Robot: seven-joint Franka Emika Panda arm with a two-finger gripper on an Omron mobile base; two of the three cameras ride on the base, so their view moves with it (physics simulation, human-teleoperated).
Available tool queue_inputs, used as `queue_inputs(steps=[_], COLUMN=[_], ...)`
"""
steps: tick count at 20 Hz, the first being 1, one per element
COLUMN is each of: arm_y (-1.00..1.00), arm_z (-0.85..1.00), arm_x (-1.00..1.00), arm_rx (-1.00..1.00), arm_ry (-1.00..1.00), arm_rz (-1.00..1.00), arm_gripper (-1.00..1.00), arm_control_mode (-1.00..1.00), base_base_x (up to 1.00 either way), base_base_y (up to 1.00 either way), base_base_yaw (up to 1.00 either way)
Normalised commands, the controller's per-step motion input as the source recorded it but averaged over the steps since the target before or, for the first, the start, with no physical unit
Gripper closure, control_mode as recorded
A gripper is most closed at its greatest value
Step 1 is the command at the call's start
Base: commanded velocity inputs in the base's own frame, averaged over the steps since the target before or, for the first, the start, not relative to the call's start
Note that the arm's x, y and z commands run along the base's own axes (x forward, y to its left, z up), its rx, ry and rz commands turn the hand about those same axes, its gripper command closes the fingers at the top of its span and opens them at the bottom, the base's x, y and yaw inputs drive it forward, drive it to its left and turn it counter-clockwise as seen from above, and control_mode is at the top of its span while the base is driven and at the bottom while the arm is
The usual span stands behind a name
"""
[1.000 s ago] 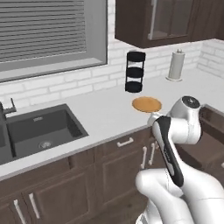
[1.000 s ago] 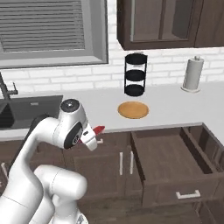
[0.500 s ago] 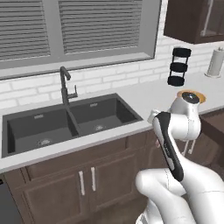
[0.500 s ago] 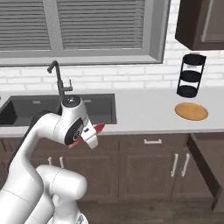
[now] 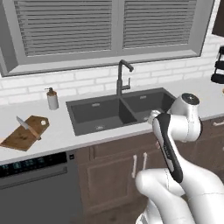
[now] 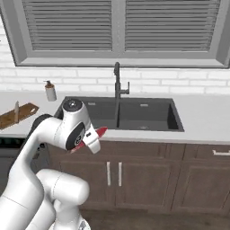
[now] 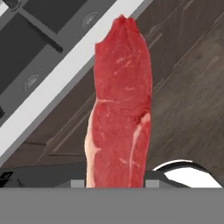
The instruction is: Pick up the knife from the drawer and place it on the cutting board. Then place the meat from the plate to the cutting board.
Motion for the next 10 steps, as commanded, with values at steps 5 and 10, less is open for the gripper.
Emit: queue_inputs(steps=[5, 10], arm_y=[0.0, 0.0], arm_z=[0.0, 0.0], arm_x=[0.0, 0.0], arm_rx=[0.0, 0.0], arm_ry=[0.0, 0.0], arm_rz=[0.0, 0.0], arm_gripper=[1.0, 1.0], arm_control_mode=[1.0, 1.0], base_base_x=[0.28, 0.5], base_base_y=[1.0, 1.0], base_base_yaw=[0.17, 0.13])
